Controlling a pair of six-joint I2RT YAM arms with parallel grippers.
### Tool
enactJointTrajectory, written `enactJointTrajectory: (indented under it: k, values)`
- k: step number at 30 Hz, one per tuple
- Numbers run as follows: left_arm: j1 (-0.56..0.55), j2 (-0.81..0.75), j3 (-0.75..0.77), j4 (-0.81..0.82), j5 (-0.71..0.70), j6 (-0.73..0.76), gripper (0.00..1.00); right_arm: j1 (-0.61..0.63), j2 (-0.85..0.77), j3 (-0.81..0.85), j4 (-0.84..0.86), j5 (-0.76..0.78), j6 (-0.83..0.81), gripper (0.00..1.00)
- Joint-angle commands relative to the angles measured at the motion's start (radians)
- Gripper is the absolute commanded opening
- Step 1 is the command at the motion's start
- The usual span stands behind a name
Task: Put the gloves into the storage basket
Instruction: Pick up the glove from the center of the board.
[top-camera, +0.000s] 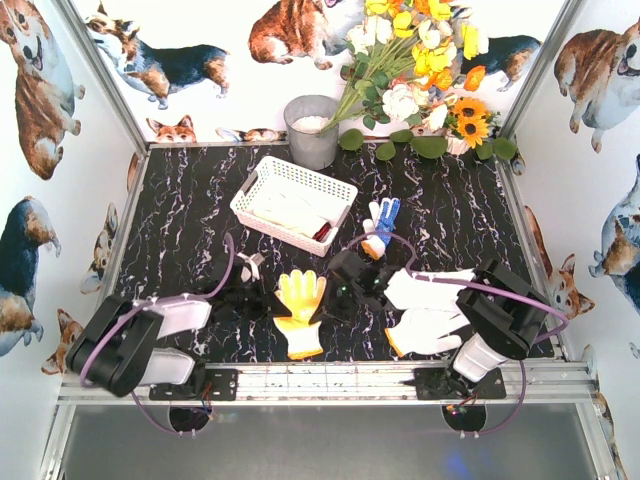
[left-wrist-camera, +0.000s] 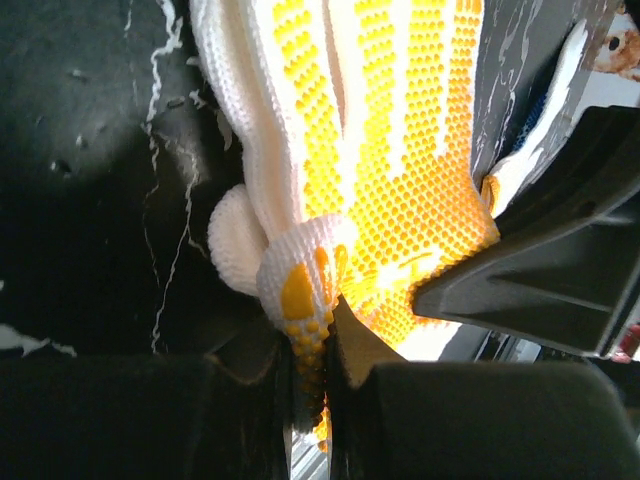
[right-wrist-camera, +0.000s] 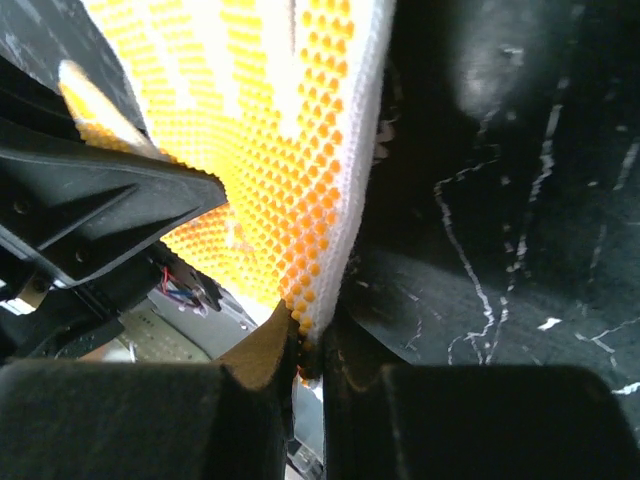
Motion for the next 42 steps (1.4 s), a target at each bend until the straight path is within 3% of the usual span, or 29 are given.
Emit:
enactJointTrajectory:
  k: [1, 8, 13, 25, 33, 42]
  values:
    - [0.024, -0.077, -0.028, -0.172, -0.118, -0.012, 0.00, -0.015, -0.020, 0.116, -0.241, -0.031, -0.160, 0.00]
    - [0.118, -0.111, -0.060, -0.090, -0.069, -0.084, 0.00, -0.042, 0.107, 0.357, -0.450, -0.086, -0.367, 0.00]
    - [0.120, -0.226, -0.066, -0.123, -0.138, -0.132, 0.00, -0.049, 0.219, 0.578, -0.660, -0.085, -0.536, 0.00]
    - [0.129, -0.444, -0.034, -0.211, -0.299, -0.237, 0.00, -0.122, 0.426, 1.026, -0.948, -0.164, -0.782, 0.00]
    - [0.129, -0.462, 0.152, -0.288, -0.424, -0.165, 0.00, -0.185, 0.527, 1.349, -1.151, -0.151, -0.908, 0.00]
    - [0.129, -0.256, 0.457, -0.351, -0.490, -0.078, 0.00, -0.277, 0.638, 1.614, -1.203, -0.240, -0.947, 0.00]
